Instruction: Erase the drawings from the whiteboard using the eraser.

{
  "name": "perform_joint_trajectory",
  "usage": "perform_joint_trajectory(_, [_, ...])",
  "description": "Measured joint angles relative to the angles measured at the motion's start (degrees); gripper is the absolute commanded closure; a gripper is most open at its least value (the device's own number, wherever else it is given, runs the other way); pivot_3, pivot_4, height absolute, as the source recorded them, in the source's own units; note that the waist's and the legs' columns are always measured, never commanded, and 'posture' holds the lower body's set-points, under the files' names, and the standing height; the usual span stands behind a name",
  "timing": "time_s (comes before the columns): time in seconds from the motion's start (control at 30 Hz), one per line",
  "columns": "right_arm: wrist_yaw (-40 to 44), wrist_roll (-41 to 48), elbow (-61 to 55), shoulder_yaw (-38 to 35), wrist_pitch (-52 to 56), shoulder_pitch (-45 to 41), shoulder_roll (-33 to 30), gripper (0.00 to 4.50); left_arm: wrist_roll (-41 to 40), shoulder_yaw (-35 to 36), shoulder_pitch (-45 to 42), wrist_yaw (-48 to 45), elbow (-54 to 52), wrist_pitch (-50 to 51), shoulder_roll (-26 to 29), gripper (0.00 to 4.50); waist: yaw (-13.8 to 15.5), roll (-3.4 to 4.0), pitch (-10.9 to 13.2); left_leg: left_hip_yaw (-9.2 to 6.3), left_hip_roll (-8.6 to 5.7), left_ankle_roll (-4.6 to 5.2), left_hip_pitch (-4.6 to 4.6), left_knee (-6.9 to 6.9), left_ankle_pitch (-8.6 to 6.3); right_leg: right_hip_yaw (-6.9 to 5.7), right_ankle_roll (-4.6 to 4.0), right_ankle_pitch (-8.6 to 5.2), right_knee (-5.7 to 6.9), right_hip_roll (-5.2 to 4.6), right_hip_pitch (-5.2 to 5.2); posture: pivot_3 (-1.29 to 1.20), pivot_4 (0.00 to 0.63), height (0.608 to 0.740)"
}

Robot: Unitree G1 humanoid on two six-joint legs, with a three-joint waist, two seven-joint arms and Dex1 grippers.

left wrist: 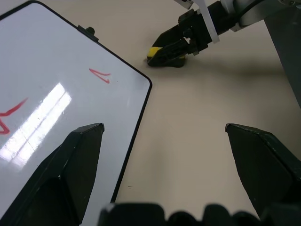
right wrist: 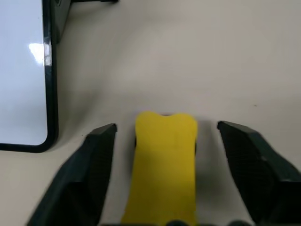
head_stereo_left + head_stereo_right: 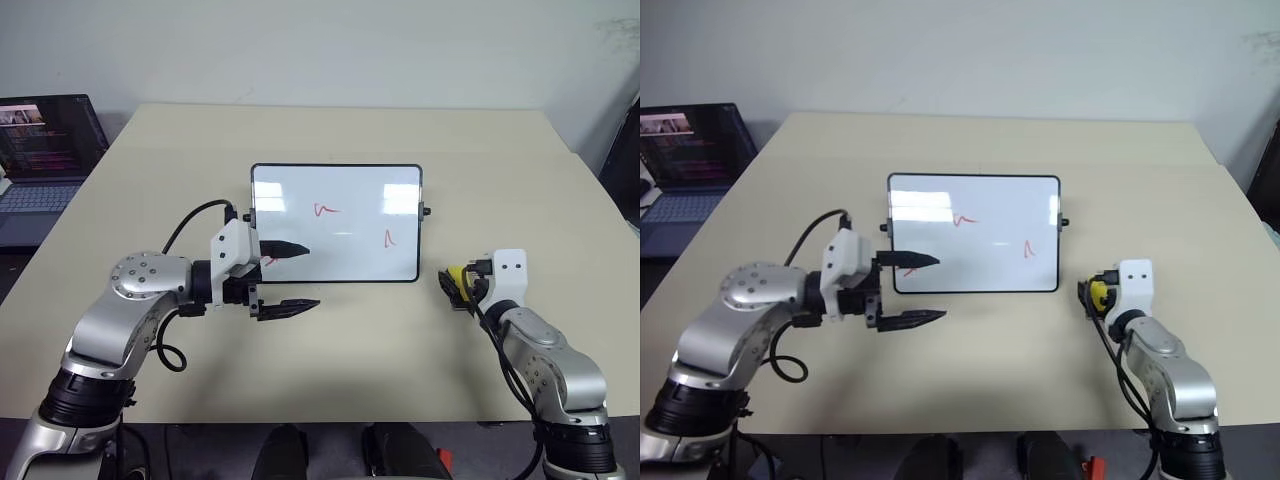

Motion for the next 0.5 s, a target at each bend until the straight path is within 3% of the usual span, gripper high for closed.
perform_joint_trajectory(0.17, [0.76, -1.19, 0.85, 0.03, -0.91, -0.46, 0.75, 3.35, 0.12, 0.29, 1.0, 1.26, -0.47, 0.14, 0.02, 0.0, 0.05, 0.0, 0.0, -0.05, 0.0, 0.0, -0.01, 0.0, 0.0, 0.01, -0.02, 0.01, 0.0, -0.01, 0.0, 0.0, 0.15, 0.74])
perform_joint_trajectory(0.5, [7.66, 1.09, -6.36, -3.16, 0.04, 0.55, -4.89, 3.49, 0.09, 6.75, 12.54, 6.37, -2.76, 4.44, 1.41, 0.0, -0.05, 0.04, 0.04, -0.14, 0.04, 0.01, 0.01, 0.0, -0.01, -0.02, 0.02, -0.02, 0.0, -0.01, -0.01, 0.0, 0.15, 0.74])
